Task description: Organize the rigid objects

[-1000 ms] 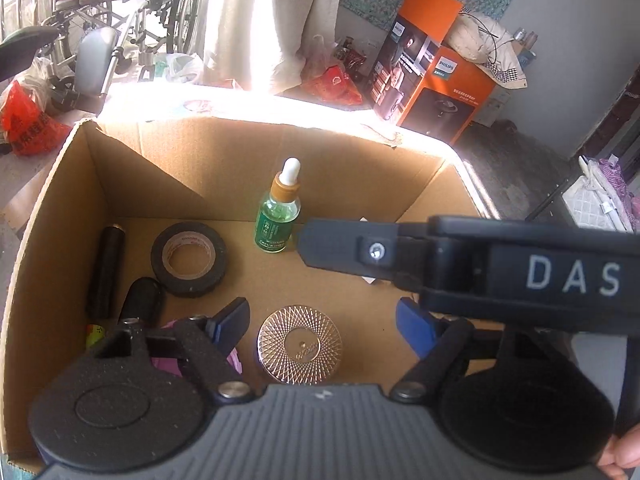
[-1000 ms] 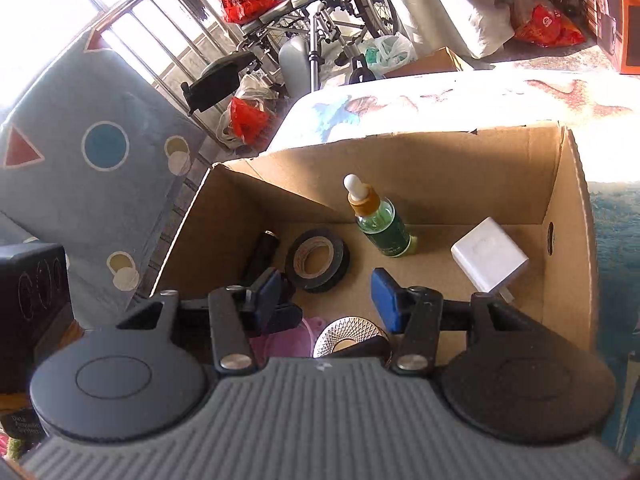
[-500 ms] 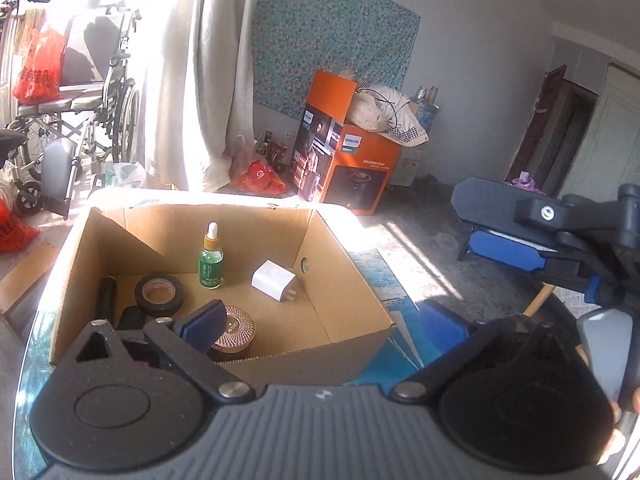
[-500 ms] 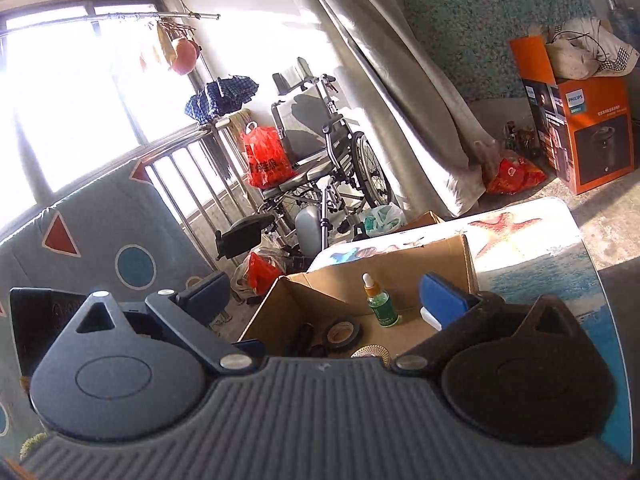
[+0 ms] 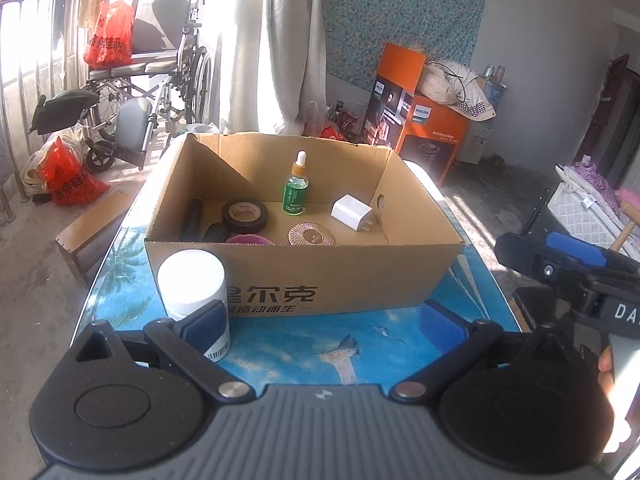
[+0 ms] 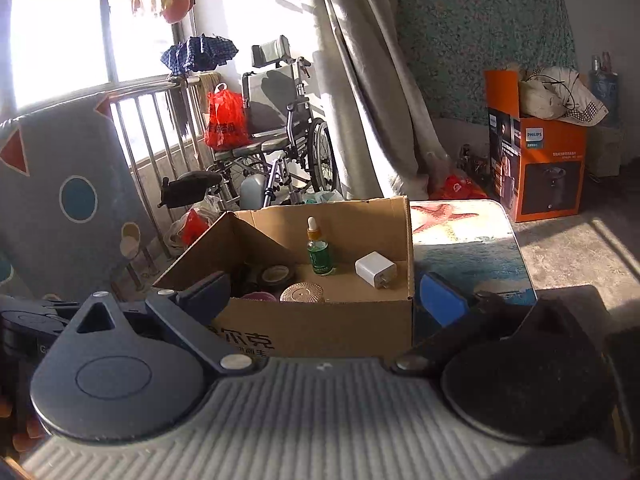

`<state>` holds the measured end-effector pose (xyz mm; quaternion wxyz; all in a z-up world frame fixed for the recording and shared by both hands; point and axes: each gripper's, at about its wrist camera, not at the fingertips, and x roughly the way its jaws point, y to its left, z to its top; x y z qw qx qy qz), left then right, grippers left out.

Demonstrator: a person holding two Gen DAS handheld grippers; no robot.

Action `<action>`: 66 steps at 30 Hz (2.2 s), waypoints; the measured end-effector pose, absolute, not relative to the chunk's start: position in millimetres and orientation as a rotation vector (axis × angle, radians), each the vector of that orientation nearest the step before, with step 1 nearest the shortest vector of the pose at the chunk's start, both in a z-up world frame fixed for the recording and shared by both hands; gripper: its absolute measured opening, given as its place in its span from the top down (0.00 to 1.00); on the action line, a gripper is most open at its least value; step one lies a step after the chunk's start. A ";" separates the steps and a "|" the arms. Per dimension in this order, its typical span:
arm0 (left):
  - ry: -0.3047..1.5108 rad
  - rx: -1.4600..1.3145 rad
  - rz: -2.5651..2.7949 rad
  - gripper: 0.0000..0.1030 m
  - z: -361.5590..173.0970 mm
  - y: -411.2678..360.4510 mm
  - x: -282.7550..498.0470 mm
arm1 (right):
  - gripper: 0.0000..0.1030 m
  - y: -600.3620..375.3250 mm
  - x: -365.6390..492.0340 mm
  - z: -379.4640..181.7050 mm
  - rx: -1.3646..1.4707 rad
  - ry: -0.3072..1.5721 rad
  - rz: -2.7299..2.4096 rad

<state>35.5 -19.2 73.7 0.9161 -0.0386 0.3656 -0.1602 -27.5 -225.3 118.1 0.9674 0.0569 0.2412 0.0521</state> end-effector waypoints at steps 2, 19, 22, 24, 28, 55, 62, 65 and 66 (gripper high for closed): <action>0.750 -0.091 -0.307 0.00 76.0 -15.7 34.0 | 0.01 -216.1 -26.9 115.0 0.044 0.485 0.077; 0.735 -0.086 -0.242 0.00 72.6 -12.6 40.2 | 0.01 -215.6 -18.5 104.6 0.066 0.506 0.065; 0.733 -0.100 -0.236 0.00 70.9 -8.7 39.5 | 0.01 -220.6 -22.3 104.8 0.129 0.483 0.145; 0.730 -0.109 -0.238 0.00 70.2 -5.3 40.1 | 0.01 -222.0 -23.3 105.4 0.161 0.471 0.171; 0.725 -0.146 -0.273 0.00 68.2 0.6 43.4 | 0.01 -221.1 -22.3 105.2 0.199 0.459 0.195; 0.718 -0.412 -0.351 0.00 29.0 23.8 46.8 | 0.01 -245.4 -8.7 65.5 0.238 0.602 0.278; 0.696 -0.405 -0.413 0.00 32.8 31.1 37.7 | 0.01 -255.3 -8.1 83.6 0.215 0.583 0.266; 0.688 -0.398 -0.421 0.00 33.3 35.8 36.1 | 0.01 -253.9 -10.2 85.4 0.245 0.564 0.267; 0.676 -0.398 -0.412 0.00 34.7 36.9 34.7 | 0.01 -252.8 -10.6 84.8 0.259 0.557 0.272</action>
